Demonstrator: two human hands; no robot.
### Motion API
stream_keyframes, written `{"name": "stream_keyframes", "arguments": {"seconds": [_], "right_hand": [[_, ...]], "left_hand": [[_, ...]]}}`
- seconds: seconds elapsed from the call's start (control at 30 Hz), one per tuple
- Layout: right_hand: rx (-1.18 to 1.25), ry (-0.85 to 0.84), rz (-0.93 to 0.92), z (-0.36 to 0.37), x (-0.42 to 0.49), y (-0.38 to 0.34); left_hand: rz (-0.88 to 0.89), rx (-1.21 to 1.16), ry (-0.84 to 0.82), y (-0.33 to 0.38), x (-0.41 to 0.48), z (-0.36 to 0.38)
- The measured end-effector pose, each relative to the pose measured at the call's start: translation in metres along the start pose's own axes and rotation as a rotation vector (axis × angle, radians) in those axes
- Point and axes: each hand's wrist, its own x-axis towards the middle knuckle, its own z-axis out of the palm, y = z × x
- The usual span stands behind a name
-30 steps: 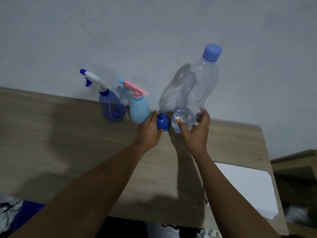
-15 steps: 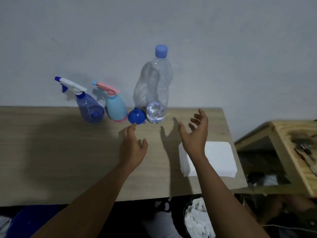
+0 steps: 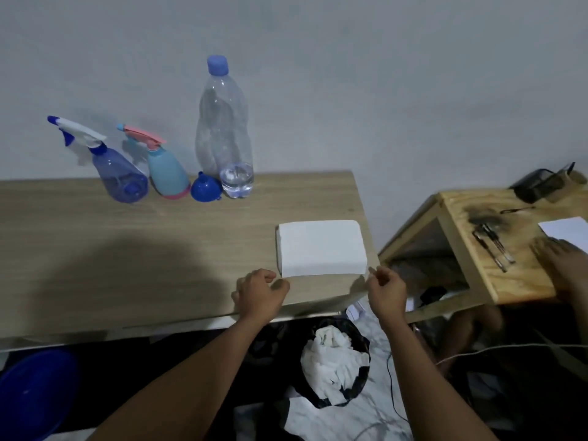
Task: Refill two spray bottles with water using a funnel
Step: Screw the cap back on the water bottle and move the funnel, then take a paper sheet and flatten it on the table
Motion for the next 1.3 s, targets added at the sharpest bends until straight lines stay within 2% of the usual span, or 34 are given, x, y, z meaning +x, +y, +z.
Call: {"name": "stream_keyframes", "arguments": {"seconds": [0.17, 0.4, 0.6, 0.73, 0.83, 1.07, 1.17, 1.3], "right_hand": [[-0.070, -0.086, -0.028, 0.003, 0.018, 0.009], [-0.101, -0.073, 0.019, 0.012, 0.030, 0.010], [0.076, -0.122, -0.023, 0.002, 0.013, 0.011], [0.218, -0.230, 0.019, 0.000, 0.003, 0.009], [0.363, -0.232, 0.117, 0.002, 0.000, 0.008], [0.381, -0.195, 0.182, 0.001, -0.005, 0.011], [0.460, -0.190, 0.214, 0.001, -0.008, 0.007], [0.468, -0.227, 0.189, 0.000, -0.009, 0.008]], "left_hand": [[-0.021, -0.063, 0.006, 0.000, 0.007, 0.013], [-0.045, -0.068, 0.009, 0.008, 0.001, 0.009], [-0.112, -0.238, -0.043, 0.001, 0.004, 0.010], [-0.127, -0.194, -0.128, 0.008, 0.005, 0.006], [-0.160, -0.165, -0.123, 0.017, 0.004, 0.004], [-0.167, -0.193, -0.085, 0.007, 0.010, 0.014], [-0.170, -0.278, -0.049, 0.015, 0.001, 0.010], [-0.180, -0.512, -0.059, 0.025, -0.012, 0.002]]}}
